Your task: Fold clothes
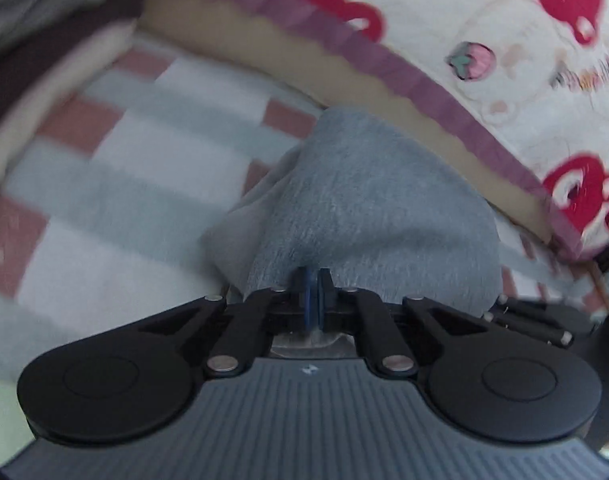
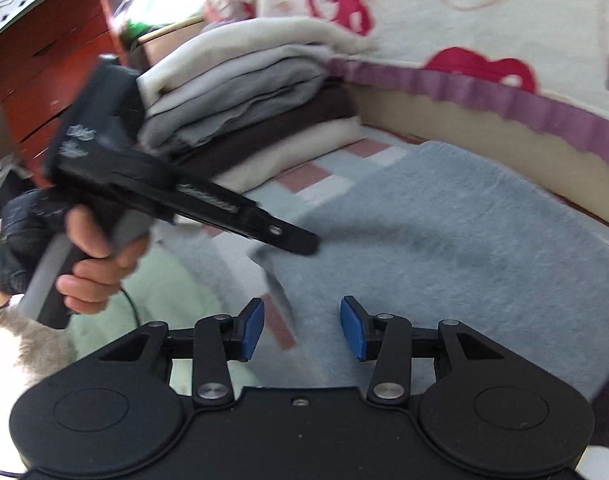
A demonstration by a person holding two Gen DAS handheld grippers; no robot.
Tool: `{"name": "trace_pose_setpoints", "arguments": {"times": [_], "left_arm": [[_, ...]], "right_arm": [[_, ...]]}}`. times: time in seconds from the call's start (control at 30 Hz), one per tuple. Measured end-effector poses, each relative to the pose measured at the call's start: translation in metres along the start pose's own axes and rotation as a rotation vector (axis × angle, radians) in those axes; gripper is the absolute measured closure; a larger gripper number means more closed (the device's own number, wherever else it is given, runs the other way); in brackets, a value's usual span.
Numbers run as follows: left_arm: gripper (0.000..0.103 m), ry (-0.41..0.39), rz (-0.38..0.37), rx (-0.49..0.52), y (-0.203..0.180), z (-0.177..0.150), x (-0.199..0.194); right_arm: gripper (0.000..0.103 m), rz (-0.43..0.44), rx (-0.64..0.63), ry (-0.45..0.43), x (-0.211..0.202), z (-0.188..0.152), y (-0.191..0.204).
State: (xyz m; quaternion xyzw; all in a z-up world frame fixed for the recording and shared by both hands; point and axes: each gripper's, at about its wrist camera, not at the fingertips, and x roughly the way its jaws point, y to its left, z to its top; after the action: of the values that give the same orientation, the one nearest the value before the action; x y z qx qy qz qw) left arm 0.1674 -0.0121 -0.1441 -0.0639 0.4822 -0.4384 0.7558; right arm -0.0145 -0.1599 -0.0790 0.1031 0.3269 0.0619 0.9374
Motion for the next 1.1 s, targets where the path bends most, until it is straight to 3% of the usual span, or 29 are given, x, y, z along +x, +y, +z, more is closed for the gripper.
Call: {"name": "trace_pose_setpoints", "arguments": {"times": [0.1,0.23,0.3,0.4,0.57,0.67,0.77,0.87,1.03,1.1], "left_arm": [[0.098,-0.003,-0.001,-0.011,0.006,0.0,0.0],[0.098,-0.009,0.02,0.033,0.004,-0.002,0.001],[0.098,-0.015,0.011,0.044,0.005,-0.003,0.002],[0.098,-0.014,-0.005,0.046,0.007,-0.002,0.002],[0.098,0.002,0.001,0.073,0.005,-0.002,-0.001],[0.098,0.007,0.012,0.091,0.002,-0.002,-0.001],[0.098,0.007,0.023,0.127,-0.003,-0.002,-0.001],[0.098,0.006,0.023,0.147,-0.004,-0.002,-0.002],[0.098,0.029,0.008,0.15,-0.001,0.0,-0.004],[0.098,0.036,0.002,0.132,0.002,0.0,-0.003]], "right_arm": [[0.054,-0.005,-0.083,0.029,0.014,-0.001,0.014],[0.054,0.069,-0.116,0.078,0.025,-0.001,0.02],[0.063,0.085,-0.118,0.103,0.028,0.0,0.023],[0.063,0.085,-0.103,0.12,0.027,0.002,0.025],[0.06,0.011,0.129,-0.111,-0.026,0.01,-0.001],[0.059,-0.188,0.111,-0.094,-0.023,0.029,-0.026],[0.06,-0.303,0.056,0.024,0.007,0.044,-0.056],[0.061,-0.294,0.145,0.081,0.033,0.043,-0.08],[0.057,-0.293,0.186,0.067,0.035,0.045,-0.073],[0.056,-0.266,0.148,0.066,0.033,0.044,-0.06]]}}
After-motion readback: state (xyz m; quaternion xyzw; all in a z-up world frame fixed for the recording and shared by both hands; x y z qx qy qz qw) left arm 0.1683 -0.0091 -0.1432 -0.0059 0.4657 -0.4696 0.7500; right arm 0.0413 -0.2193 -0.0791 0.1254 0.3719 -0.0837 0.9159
